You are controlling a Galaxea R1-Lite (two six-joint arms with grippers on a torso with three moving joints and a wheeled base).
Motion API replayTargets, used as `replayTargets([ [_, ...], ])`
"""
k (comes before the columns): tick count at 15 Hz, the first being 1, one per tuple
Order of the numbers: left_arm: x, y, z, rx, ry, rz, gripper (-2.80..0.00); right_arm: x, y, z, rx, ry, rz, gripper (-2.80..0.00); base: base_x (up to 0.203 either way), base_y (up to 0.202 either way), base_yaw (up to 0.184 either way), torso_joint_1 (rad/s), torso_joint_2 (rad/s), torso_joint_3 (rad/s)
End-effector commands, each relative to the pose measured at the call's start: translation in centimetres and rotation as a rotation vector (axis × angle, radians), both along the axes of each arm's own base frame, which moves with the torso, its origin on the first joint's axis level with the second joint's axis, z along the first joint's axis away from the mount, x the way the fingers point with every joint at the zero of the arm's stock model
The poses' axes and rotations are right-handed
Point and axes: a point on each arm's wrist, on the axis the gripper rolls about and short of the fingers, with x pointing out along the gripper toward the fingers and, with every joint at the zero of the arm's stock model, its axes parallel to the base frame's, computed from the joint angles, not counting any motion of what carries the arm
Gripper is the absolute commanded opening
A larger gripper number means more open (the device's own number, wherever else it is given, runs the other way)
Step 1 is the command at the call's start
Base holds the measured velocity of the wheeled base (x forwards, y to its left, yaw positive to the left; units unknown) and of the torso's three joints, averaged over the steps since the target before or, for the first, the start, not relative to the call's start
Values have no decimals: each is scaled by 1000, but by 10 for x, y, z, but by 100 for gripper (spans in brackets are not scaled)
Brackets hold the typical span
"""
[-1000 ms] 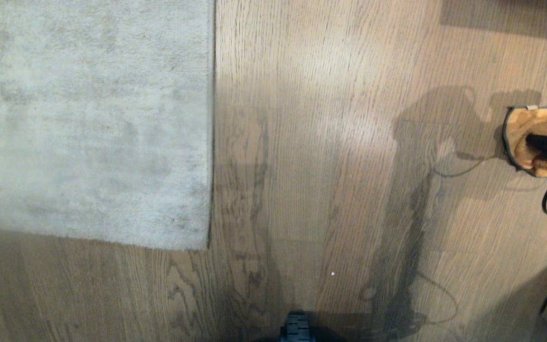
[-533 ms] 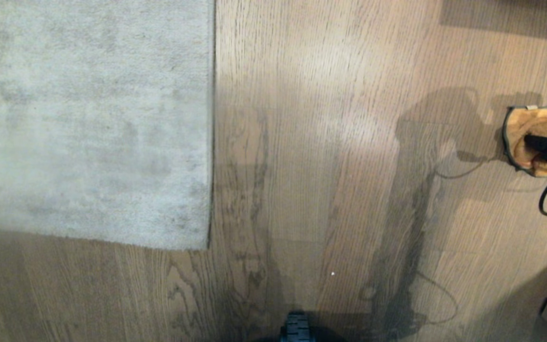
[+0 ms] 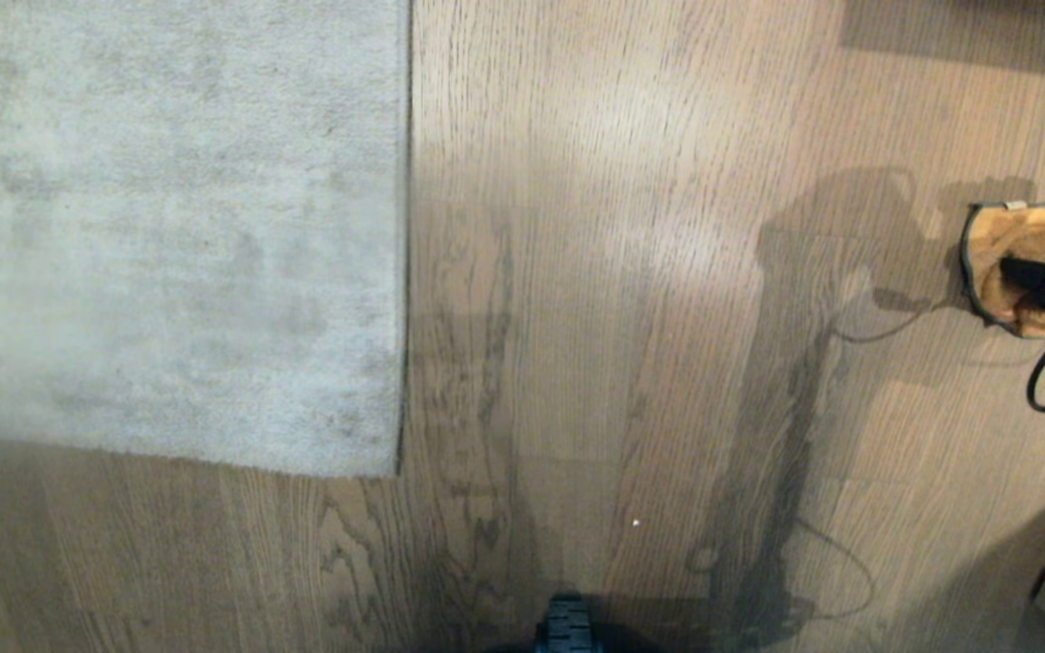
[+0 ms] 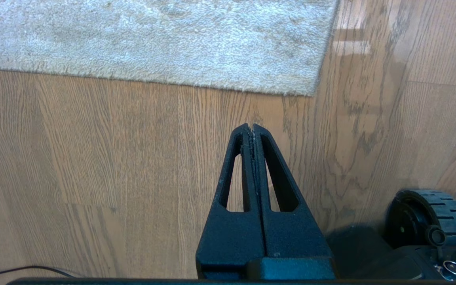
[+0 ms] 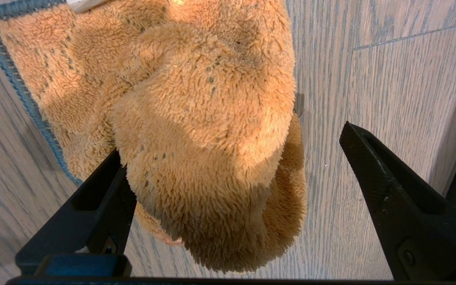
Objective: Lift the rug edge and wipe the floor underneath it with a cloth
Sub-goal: Pick up the rag
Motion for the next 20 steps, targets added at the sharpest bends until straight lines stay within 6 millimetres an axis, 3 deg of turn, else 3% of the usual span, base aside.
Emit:
replayTargets([
  [1,0,0,0,0,0,0,-280,0,0,1,-2,-8,1,0,0,0,0,0,0,0],
  [11,0,0,0,0,0,0,-280,-13,7,12,-22,-42,35,0,0,0,0,0,0,0],
  [12,0,0,0,0,0,0,-280,-14,8,9,-19,-37,36,-280,0,0,0,0,0,0],
  [20,0,0,0,0,-1,0,-280,-16,9,5,-13,-32,38,-280,0,0,0,0,0,0],
])
